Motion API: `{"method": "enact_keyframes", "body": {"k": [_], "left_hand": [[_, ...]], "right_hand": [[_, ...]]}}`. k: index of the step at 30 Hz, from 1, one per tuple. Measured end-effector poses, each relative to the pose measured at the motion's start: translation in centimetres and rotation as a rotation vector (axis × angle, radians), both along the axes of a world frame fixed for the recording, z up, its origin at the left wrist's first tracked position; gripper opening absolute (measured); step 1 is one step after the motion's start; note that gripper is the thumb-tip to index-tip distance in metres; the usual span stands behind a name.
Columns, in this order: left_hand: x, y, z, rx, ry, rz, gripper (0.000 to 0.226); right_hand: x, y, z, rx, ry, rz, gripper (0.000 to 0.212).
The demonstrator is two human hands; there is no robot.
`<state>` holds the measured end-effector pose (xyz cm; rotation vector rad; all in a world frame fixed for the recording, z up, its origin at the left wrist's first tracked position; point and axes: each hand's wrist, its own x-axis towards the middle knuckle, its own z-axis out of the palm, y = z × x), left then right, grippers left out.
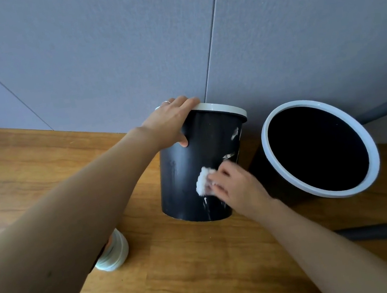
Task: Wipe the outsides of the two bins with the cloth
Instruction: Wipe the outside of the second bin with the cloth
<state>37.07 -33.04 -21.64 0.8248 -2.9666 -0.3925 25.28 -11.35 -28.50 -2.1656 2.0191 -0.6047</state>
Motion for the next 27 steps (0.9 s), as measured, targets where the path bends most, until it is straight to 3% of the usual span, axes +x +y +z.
{"method": "enact_keyframes", "body": {"k": [3, 7, 13, 19, 23, 27], "left_hand": [[-0.2, 0.1, 0.0, -0.004, -0.004, -0.004, 0.096], [-0.1, -0.1, 0.1, -0.010, -0.006, -0.008, 0.096], [-0.2, 0.0, -0.1, -0.021, -0.008, -0.008, 0.098], [-0.4, 0.0, -0.1, -0.025, -0.009, -0.007, 0.097], [-0.2, -0.1, -0.1, -0.025, -0.009, -0.004, 0.098], [-0.2, -0.1, -0.1, -0.024, -0.013, 0.003, 0.098]], "right_hand": [[1.4, 3.1, -1.7, 0.118, 0.074, 0.142, 0.006], [1.5, 2.8, -2.2, 0.088, 0.093, 0.181, 0.006], [0.4, -1.2, 0.0, -0.100, 0.050, -0.102, 0.015], [2.7, 3.2, -1.7, 0.127, 0.112, 0.138, 0.011], [2.1, 2.2, -1.4, 0.087, 0.178, 0.179, 0.009], [0.9, -0.6, 0.3, -0.086, 0.207, 0.015, 0.018]]}}
